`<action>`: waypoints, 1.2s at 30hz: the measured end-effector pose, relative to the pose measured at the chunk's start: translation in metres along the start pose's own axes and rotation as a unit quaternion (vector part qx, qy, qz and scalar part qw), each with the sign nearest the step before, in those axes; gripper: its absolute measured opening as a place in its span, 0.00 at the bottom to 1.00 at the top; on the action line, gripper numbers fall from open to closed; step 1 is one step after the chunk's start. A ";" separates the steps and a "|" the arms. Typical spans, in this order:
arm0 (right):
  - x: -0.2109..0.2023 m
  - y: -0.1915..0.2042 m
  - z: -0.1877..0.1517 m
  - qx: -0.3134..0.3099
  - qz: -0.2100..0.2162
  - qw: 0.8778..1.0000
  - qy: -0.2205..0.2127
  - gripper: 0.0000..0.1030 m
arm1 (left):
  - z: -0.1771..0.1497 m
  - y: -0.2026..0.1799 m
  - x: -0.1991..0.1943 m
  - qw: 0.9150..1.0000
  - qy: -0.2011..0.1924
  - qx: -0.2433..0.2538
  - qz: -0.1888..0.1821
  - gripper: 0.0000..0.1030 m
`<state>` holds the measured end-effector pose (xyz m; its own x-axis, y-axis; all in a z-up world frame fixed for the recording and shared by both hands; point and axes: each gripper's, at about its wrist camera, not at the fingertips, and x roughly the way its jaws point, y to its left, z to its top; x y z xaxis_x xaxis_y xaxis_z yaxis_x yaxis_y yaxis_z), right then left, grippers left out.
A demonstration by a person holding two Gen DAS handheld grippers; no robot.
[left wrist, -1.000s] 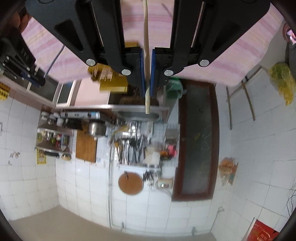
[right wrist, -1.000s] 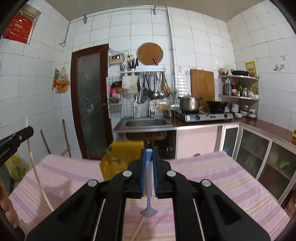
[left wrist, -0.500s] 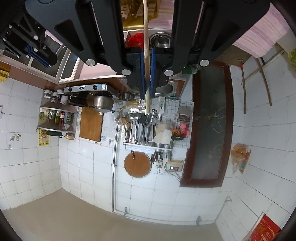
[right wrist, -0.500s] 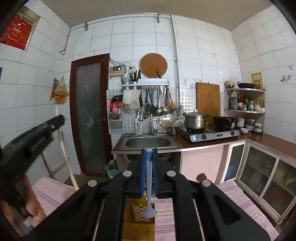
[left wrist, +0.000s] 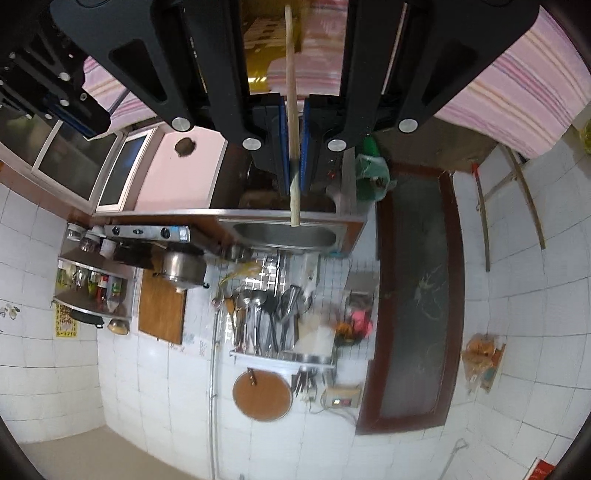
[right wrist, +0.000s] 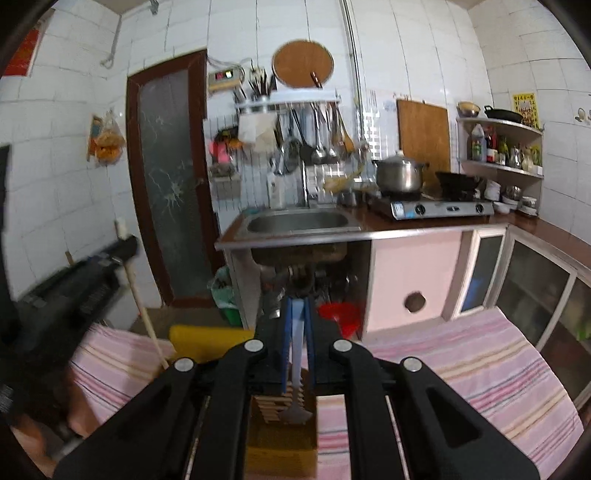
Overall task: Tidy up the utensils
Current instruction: 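Open both tools to drop the spoon and chopstick into the holder, then grasp the green frog-handled fork with the left tool while the right tool grasps a chopstick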
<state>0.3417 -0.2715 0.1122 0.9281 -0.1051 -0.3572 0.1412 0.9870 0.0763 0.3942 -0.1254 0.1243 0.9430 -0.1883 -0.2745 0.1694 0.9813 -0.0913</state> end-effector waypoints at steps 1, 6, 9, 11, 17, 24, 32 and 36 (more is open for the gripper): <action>-0.001 -0.002 0.000 -0.003 -0.001 1.000 0.007 0.10 | 0.001 0.003 -0.005 1.000 0.003 0.001 0.000 0.09; -0.032 -0.015 0.001 -0.004 -0.035 0.999 0.021 0.63 | 0.010 0.020 -0.056 0.999 -0.006 0.009 0.037 0.72; -0.057 -0.027 -0.011 0.001 -0.049 0.998 0.033 0.63 | 0.007 0.029 -0.086 0.999 0.008 0.020 0.046 0.83; -0.075 -0.033 -0.028 0.006 -0.056 0.997 0.044 0.64 | -0.004 0.038 -0.112 0.998 0.020 0.016 0.054 0.95; -0.108 -0.027 -0.105 -0.003 -0.063 0.993 0.098 0.65 | -0.060 0.055 -0.167 0.995 0.060 0.024 0.079 0.95; -0.115 -0.017 -0.177 0.004 -0.065 0.986 0.156 0.65 | -0.146 0.063 -0.196 0.983 0.151 0.040 0.094 0.95; -0.106 -0.010 -0.210 0.006 -0.073 0.976 0.205 0.65 | -0.211 0.081 -0.188 0.967 0.232 0.014 0.106 0.95; -0.108 -0.008 -0.207 0.018 -0.065 0.978 0.199 0.65 | -0.210 0.081 -0.187 0.967 0.225 0.024 0.114 0.95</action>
<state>0.1687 -0.2431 -0.0426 0.6944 -0.1663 -0.7001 0.2673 0.9629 0.0364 0.1711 -0.0192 -0.0325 0.7385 0.0455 -0.6727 -0.0051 0.9981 0.0619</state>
